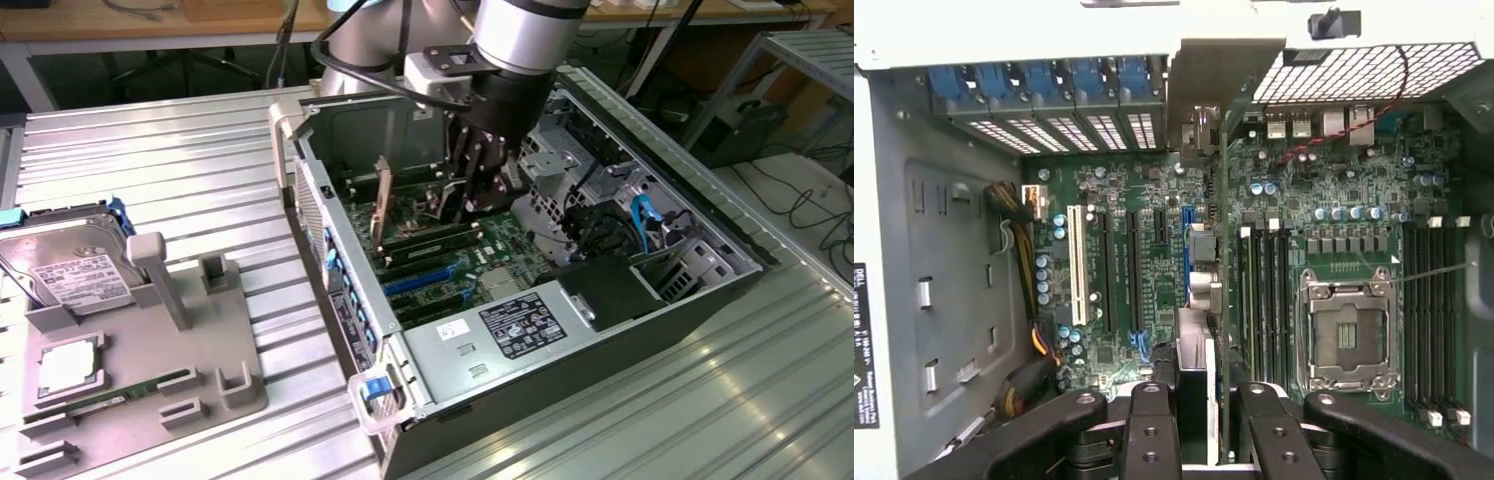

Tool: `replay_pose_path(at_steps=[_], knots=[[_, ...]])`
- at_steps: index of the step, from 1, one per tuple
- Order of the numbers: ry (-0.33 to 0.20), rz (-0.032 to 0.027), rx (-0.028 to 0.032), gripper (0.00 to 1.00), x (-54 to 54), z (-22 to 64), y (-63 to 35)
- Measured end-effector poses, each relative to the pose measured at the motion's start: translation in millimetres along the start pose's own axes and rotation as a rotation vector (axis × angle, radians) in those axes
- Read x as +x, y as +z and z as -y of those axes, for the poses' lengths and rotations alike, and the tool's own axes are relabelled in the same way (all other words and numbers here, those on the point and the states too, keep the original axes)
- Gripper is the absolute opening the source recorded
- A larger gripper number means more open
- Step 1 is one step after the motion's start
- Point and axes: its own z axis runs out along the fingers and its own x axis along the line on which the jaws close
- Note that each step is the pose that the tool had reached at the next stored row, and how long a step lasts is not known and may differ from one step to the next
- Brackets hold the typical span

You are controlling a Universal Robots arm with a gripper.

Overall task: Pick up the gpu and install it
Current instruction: 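Insert the gpu into the slot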

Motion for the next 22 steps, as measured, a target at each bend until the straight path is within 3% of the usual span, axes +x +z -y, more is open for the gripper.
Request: replay_pose_path(at_steps=[3,10,14,18,22], knots=[[-0.001,0.0004,0.0101,0.28,0.0,0.1,2.3],[-0.025,-0.0004,0.0164,0.28,-0.2,0.5,10.5],[-0.081,-0.0026,0.0169,0.28,-1.5,0.6,16.2],[-0.077,-0.0025,0.0169,0.28,-2.8,1.0,23.3],[-0.038,-0.0009,0.0166,0.28,-3.0,0.7,31.7]])
